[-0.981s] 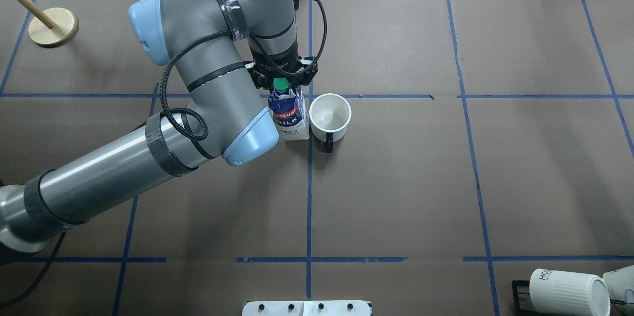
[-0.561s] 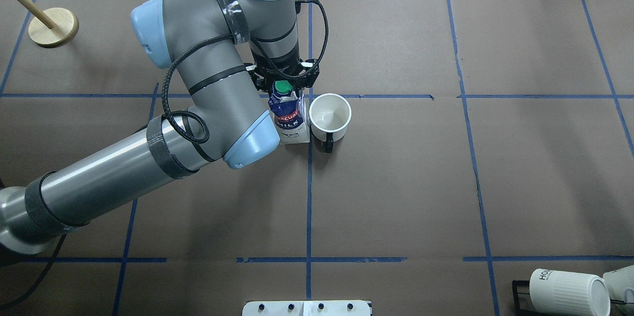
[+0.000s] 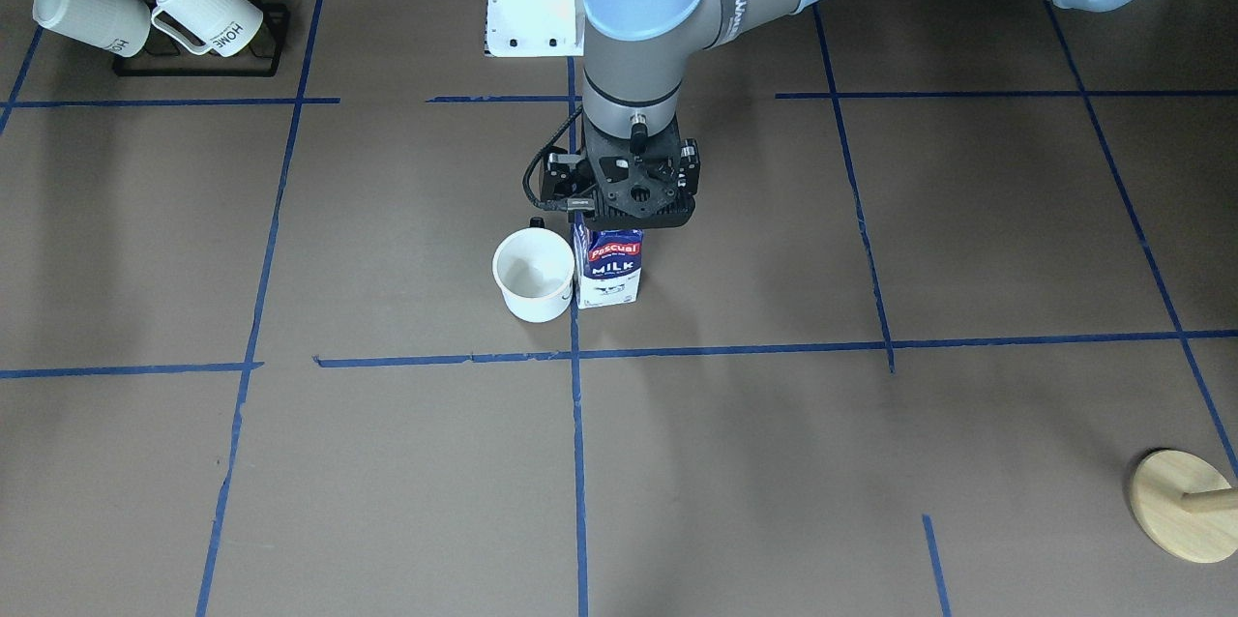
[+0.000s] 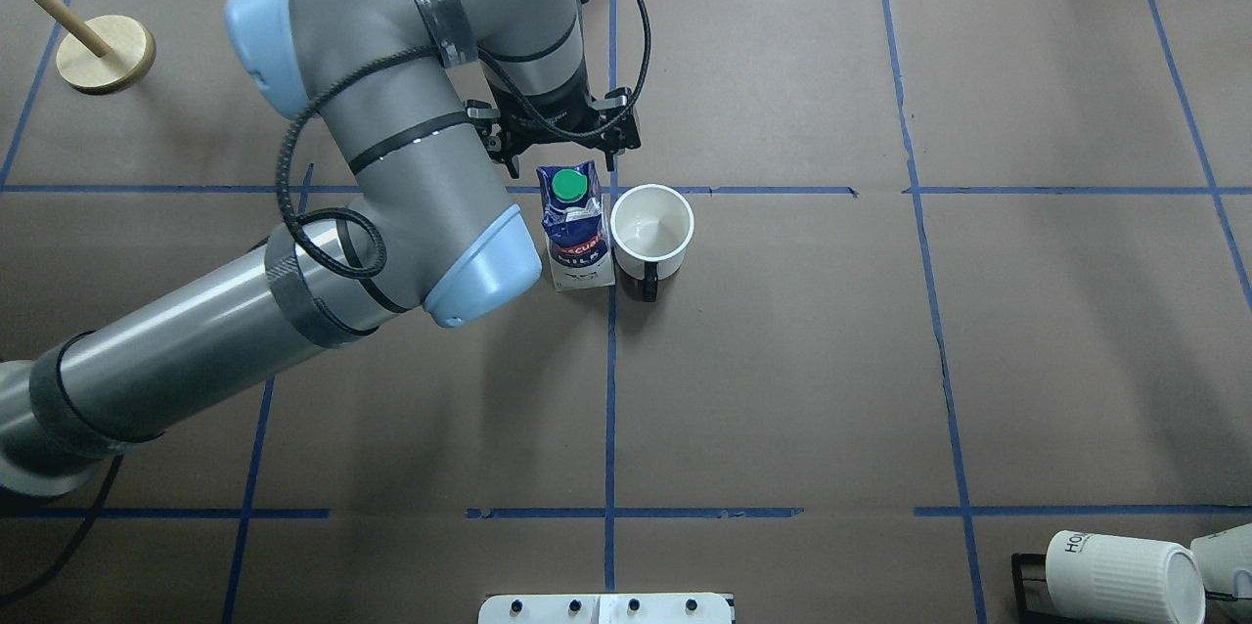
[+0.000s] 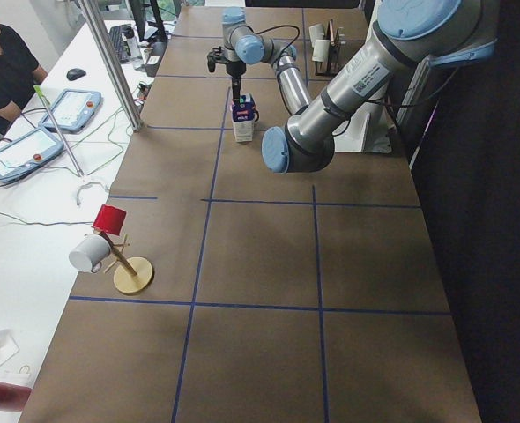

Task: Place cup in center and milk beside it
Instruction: 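Set the carton down next to the mug, open and withdraw the left gripper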

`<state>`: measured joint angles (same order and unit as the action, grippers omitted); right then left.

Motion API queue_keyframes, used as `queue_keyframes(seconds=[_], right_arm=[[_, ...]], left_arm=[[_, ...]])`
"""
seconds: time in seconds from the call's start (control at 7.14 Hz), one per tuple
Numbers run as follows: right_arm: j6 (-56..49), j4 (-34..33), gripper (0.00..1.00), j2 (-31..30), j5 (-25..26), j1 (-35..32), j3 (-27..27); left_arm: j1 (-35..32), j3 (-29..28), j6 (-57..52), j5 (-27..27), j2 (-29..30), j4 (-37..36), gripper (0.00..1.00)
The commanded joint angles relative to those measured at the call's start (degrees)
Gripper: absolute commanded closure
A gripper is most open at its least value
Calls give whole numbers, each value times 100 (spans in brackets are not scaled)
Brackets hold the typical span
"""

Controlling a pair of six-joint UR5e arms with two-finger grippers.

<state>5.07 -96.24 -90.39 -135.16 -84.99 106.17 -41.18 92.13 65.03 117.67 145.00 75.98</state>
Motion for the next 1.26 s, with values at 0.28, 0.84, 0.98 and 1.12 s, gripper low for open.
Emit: queue_keyframes(seconds=[0.28,0.84,0.98,1.12], right_arm=[[-659,0,0,-250,-19,-280,-122],[-1201,9,0,-717,-19,-597,-237],[-1158,17,0,-761,7,-632,-254],[-1148,165,0,-848,7,-685,-263]], left_arm=[[-1063,1743,-1294,589,-1257,-1190,0],[-2348,2310,-3861,985,-3289,-1165,0],[-2899,2231,-4702,1326,-3738,-1138,0],[-3339,2091,-5511,1355,-4134,-1138,0]])
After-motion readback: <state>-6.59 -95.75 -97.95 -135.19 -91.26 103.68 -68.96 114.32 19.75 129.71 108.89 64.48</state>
